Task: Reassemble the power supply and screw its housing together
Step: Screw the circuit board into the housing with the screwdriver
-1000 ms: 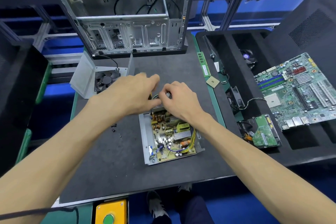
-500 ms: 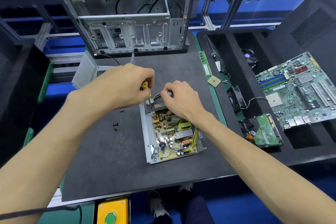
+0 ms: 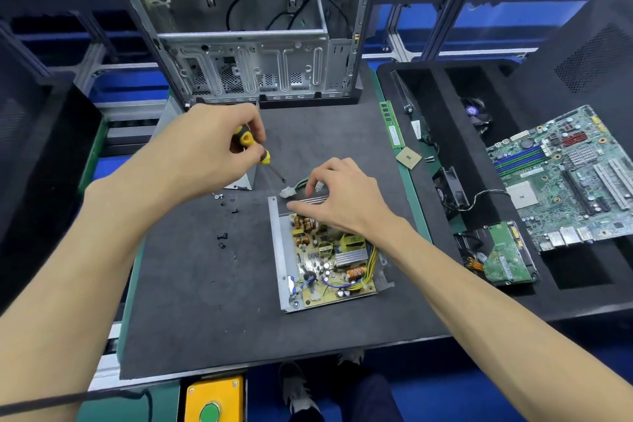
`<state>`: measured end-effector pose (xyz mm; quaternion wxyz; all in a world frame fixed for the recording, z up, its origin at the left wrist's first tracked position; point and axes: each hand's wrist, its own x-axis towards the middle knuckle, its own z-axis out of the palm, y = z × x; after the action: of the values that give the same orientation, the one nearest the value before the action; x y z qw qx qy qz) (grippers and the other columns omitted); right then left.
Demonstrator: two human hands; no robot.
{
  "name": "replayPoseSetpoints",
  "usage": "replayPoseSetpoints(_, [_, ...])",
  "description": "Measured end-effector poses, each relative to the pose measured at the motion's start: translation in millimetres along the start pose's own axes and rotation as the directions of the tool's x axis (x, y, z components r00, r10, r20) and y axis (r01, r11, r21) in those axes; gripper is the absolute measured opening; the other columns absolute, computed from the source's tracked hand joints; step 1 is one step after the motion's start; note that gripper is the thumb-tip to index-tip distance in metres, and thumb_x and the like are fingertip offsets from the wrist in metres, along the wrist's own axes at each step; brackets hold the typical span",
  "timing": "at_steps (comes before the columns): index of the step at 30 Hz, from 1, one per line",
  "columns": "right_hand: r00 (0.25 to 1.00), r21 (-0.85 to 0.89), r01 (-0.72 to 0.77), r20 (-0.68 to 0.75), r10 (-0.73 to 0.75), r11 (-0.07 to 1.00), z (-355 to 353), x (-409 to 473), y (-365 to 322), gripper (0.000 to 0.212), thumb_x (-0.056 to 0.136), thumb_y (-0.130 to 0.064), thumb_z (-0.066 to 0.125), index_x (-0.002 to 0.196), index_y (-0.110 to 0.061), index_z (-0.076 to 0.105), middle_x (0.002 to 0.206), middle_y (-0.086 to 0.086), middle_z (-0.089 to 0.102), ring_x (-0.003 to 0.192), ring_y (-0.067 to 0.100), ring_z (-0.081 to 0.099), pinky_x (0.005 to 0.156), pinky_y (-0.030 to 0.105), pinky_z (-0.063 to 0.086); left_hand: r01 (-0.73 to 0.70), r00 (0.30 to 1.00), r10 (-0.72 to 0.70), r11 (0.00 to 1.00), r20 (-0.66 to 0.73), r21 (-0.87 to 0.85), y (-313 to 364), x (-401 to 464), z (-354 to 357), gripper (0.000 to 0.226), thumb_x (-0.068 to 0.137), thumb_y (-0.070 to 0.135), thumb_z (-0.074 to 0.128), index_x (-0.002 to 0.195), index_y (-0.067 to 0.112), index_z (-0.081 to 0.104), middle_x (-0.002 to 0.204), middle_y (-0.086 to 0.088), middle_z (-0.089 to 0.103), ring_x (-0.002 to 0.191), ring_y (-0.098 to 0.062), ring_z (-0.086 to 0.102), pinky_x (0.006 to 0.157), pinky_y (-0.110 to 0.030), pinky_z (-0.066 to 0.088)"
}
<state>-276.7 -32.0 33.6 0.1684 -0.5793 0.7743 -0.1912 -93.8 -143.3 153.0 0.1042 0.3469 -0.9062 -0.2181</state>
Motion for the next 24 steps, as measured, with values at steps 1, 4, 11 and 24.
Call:
replayPoseSetpoints(1, [1.0, -0.03, -0.002, -0.004, 0.002, 1.0, 0.8, 0.9, -0.3, 0.035, 0.077, -0.071, 0.067, 0.084, -0.037, 0.061, 0.114, -0.012, 0.058, 0.12, 0.011, 0.046, 0.08, 0.036, 0.04, 0.009, 1.0, -0.009, 1.0, -0.001, 0.001, -2.7, -0.6, 1.2, 0.01, 0.089, 0.023, 0.068, 0.085, 0.029, 0.061, 0.072, 0.008, 0.069, 0.072, -0.017, 0.068, 0.069, -0.043, 0.057])
replayPoseSetpoints(4, [1.0, -0.072, -0.005, -0.026, 0.003, 0.997, 3.4, 3.3, -0.8, 0.033, 0.075, -0.066, 0.069, 0.087, -0.036, 0.061, 0.114, -0.011, 0.058, 0.116, 0.014, 0.049, 0.078, 0.035, 0.039, 0.03, 0.999, -0.03, 0.999, -0.015, 0.014, -9.2, -1.4, 3.1, 0.011, 0.088, 0.025, 0.069, 0.084, 0.032, 0.06, 0.069, 0.012, 0.067, 0.066, -0.006, 0.062, 0.064, -0.036, 0.055])
replayPoseSetpoints(11, [1.0, -0.06, -0.013, -0.027, 0.011, 0.998, 4.6, 6.3, -1.7, 0.031, 0.071, -0.062, 0.071, 0.083, -0.036, 0.059, 0.111, -0.012, 0.058, 0.106, 0.013, 0.054, 0.078, 0.035, 0.041, 0.034, 0.999, -0.034, 0.999, 0.008, -0.009, -9.1, -0.5, 1.0, 0.01, 0.09, 0.022, 0.066, 0.087, 0.029, 0.06, 0.077, 0.007, 0.071, 0.077, -0.017, 0.07, 0.073, -0.045, 0.057])
replayPoseSetpoints(24, [1.0, -0.011, -0.02, -0.023, 0.019, 1.0, 5.3, 7.0, -0.3, 0.038, 0.07, -0.06, 0.071, 0.093, -0.034, 0.054, 0.097, -0.013, 0.054, 0.092, 0.011, 0.048, 0.073, 0.035, 0.036, -0.019, 0.997, 0.02, 1.0, 0.076, -0.015, -6.8, 1.3, 9.2, 0.008, 0.087, 0.025, 0.066, 0.084, 0.031, 0.061, 0.075, 0.01, 0.069, 0.068, -0.006, 0.058, 0.072, -0.037, 0.053])
